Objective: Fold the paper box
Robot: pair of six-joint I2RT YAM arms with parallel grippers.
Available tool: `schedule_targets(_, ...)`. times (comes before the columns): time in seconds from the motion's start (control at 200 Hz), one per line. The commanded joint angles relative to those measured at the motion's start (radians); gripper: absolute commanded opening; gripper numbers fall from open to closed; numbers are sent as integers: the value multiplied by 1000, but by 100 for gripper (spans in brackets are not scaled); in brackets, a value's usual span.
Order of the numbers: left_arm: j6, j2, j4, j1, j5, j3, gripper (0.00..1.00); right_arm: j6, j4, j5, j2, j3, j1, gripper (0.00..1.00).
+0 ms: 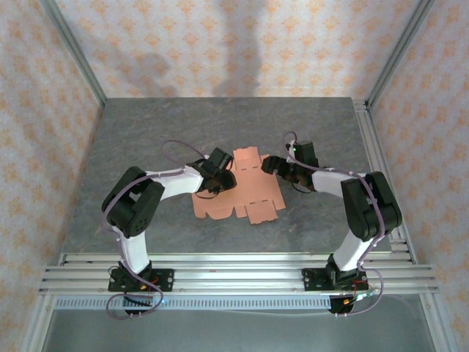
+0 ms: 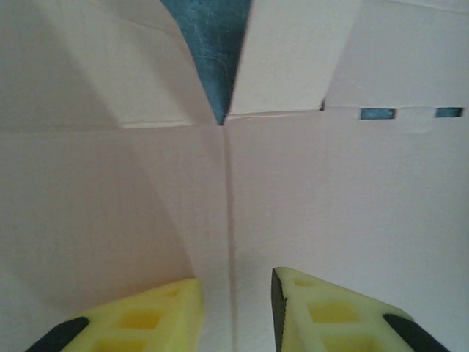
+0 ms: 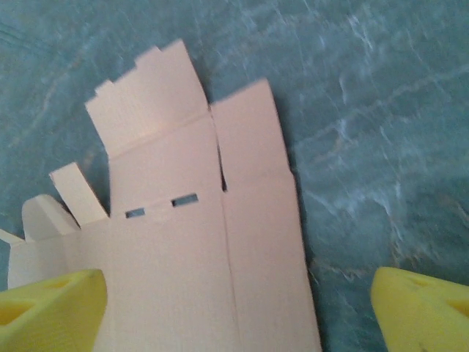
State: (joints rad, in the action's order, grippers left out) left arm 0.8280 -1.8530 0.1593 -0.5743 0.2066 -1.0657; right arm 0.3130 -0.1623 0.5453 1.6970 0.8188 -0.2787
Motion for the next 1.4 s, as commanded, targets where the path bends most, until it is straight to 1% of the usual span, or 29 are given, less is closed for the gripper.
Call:
schedule_targets(0.0,-14,-12,6,9,4,10,29,-16,36,25,-43,-6,4,90)
schedule_targets(0.105,-11,-24,-6,17,-1,36,26,-18,53,58,-38,-10,14,87)
schedule_targets(0.255,5,-38,-35,30,2,74,26,3,34,128,-14,-15,27,81)
schedule_targets(0.33,4,-41,-37,33,1,85,26,12,20,161,1,-14,28,81)
schedule_targets(0.46,5,-39,-39,39,-3,102,26,14,5,148,12,-27,30,80)
schedule_targets(0.641,11,-30,-58,51,1,131,24,9,33,129,25,-30,35,79)
schedule_targets(0.831,12,-38,-64,51,6,132,24,-5,52,164,19,-30,32,79)
schedule_targets(1.031,15,-44,-66,50,7,121,24,-4,38,267,-1,-9,16,77)
schedule_targets(1.281,16,-41,-66,51,5,122,25,-1,36,273,-38,13,-9,76)
schedule_targets(1.396,15,-44,-67,50,6,123,25,-18,49,255,-41,19,-26,72)
